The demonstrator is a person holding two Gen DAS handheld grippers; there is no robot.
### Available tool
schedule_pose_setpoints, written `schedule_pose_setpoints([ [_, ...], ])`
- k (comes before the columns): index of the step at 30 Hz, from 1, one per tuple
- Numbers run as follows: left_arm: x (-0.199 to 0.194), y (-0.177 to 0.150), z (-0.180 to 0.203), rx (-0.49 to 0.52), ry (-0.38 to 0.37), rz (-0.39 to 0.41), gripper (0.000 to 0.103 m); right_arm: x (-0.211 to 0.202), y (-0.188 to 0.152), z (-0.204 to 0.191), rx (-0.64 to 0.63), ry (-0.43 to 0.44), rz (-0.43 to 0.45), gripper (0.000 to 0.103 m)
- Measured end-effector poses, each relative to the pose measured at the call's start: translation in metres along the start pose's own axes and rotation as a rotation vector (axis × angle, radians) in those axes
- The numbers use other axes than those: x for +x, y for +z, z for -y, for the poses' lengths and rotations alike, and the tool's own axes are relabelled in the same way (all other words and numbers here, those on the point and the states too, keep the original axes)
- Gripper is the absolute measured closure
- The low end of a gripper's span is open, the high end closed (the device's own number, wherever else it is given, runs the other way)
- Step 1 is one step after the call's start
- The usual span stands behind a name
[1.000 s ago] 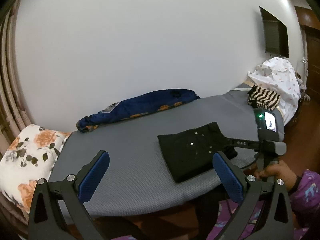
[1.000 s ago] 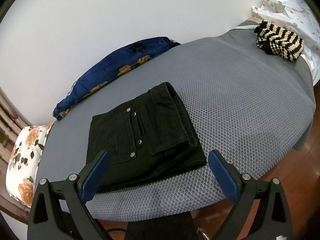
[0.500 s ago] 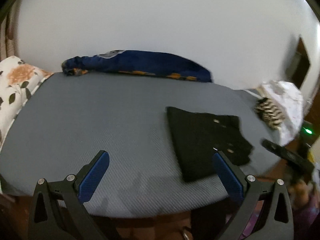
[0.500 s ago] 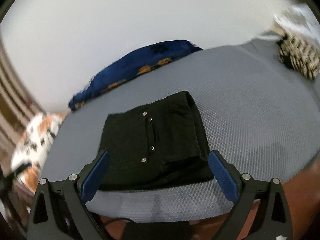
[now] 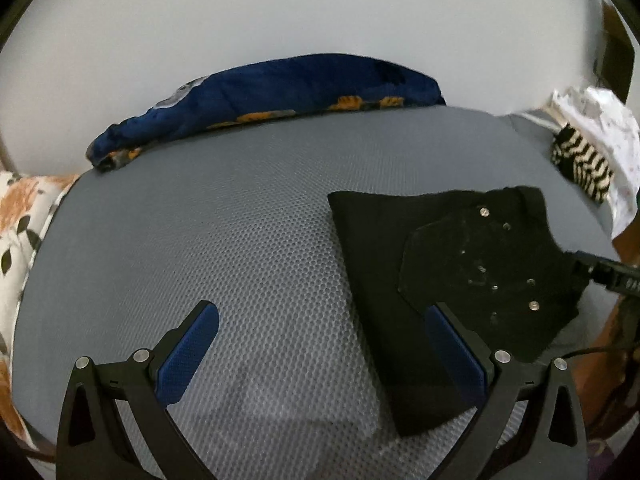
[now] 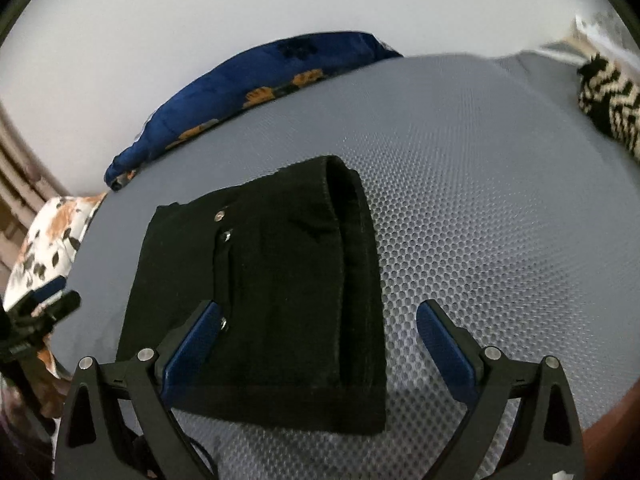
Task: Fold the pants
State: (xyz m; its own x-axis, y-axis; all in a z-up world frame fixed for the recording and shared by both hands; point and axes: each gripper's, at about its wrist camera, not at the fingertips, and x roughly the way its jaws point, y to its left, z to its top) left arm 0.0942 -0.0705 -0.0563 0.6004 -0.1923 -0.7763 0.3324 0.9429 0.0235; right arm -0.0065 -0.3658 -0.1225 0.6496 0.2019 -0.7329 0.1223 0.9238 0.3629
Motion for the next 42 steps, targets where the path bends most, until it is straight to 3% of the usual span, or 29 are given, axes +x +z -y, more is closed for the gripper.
schedule_pose_setpoints([
  [6, 0.029, 0.004, -0.003, -0.018, -0.014, -0.057, 0.001, 0.017, 0.006, 0.006, 0.03, 0.062, -0.03, 0.005],
  [13, 0.052, 0.006, -0.006, -0.036, -0.029, -0.102, 0.001, 0.041, 0.009, 0.001, -0.014, 0.058, -0.089, 0.008],
  [25, 0.079, 0.009, 0.005, -0.013, -0.049, -0.155, 0.001, 0.056, 0.018, 0.011, -0.005, 0.102, -0.11, 0.008],
  [29, 0.087, 0.008, 0.007, -0.033, -0.118, -0.18, 0.001, 0.06, 0.02, 0.011, -0.033, 0.108, -0.118, 0.008],
  [34, 0.103, 0.003, 0.006, -0.118, -0.243, -0.228, 0.001, 0.066, 0.012, -0.005, -0.147, 0.049, -0.137, 0.01],
  [38, 0.103, 0.005, 0.016, -0.069, -0.265, -0.221, 0.001, 0.066, 0.012, -0.004, -0.167, 0.058, -0.15, 0.017],
  [42, 0.101, 0.006, 0.026, -0.027, -0.3, -0.232, 0.001, 0.065, 0.013, 0.003, -0.145, 0.098, -0.152, 0.017],
])
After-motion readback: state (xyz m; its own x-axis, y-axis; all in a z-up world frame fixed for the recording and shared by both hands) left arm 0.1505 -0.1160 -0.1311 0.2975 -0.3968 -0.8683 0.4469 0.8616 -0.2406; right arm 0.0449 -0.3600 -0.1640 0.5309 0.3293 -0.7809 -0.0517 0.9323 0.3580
